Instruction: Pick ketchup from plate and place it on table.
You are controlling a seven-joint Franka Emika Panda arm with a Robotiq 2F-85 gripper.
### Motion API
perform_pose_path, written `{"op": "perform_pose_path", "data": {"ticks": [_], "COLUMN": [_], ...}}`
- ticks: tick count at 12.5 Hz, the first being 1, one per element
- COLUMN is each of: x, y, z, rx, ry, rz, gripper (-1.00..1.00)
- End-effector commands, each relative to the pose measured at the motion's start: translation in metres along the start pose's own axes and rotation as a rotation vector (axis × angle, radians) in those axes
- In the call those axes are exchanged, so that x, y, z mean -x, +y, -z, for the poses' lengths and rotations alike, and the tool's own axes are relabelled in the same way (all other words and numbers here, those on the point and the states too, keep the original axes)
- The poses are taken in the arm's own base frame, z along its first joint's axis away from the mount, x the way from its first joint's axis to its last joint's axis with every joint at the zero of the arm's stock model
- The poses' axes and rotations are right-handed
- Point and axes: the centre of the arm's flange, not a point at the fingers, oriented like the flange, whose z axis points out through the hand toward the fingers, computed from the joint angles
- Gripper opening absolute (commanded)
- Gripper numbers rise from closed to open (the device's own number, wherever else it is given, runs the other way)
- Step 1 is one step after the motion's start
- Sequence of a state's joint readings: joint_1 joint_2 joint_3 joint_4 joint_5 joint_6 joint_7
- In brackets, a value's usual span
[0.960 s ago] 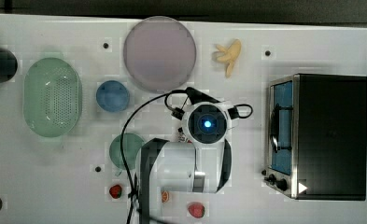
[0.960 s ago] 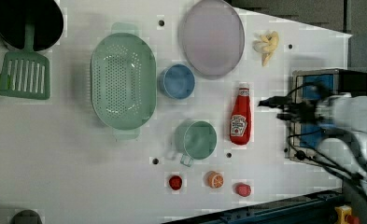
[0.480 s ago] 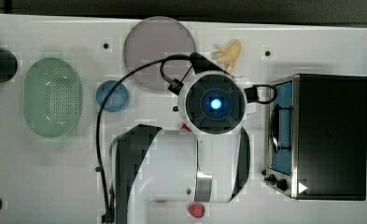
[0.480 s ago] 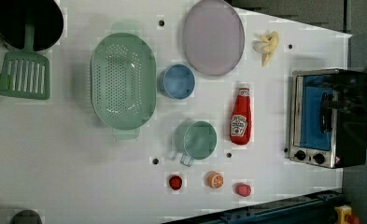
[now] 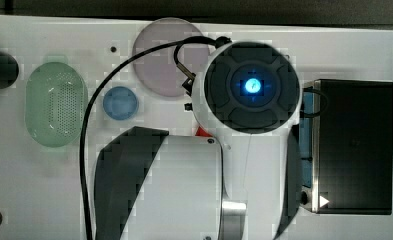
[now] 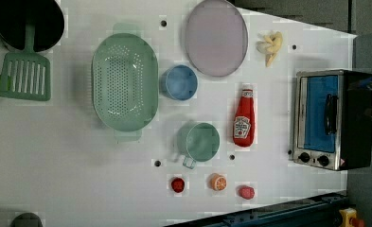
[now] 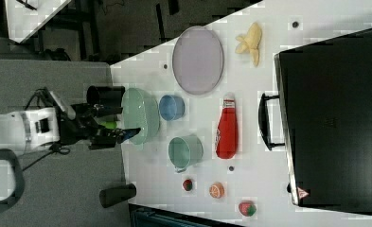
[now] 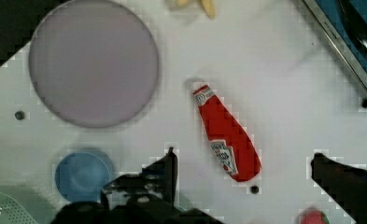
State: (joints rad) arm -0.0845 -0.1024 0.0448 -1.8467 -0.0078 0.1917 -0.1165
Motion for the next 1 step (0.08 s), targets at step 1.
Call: {"op": "perform_pose_path", "data": {"ticks": [1], "x": [0.0028], "y": [0.0072], "z": [0.022], "rx": [0.035], "ry": [-0.047], "rz": [-0.062], "gripper": [1.0]}}
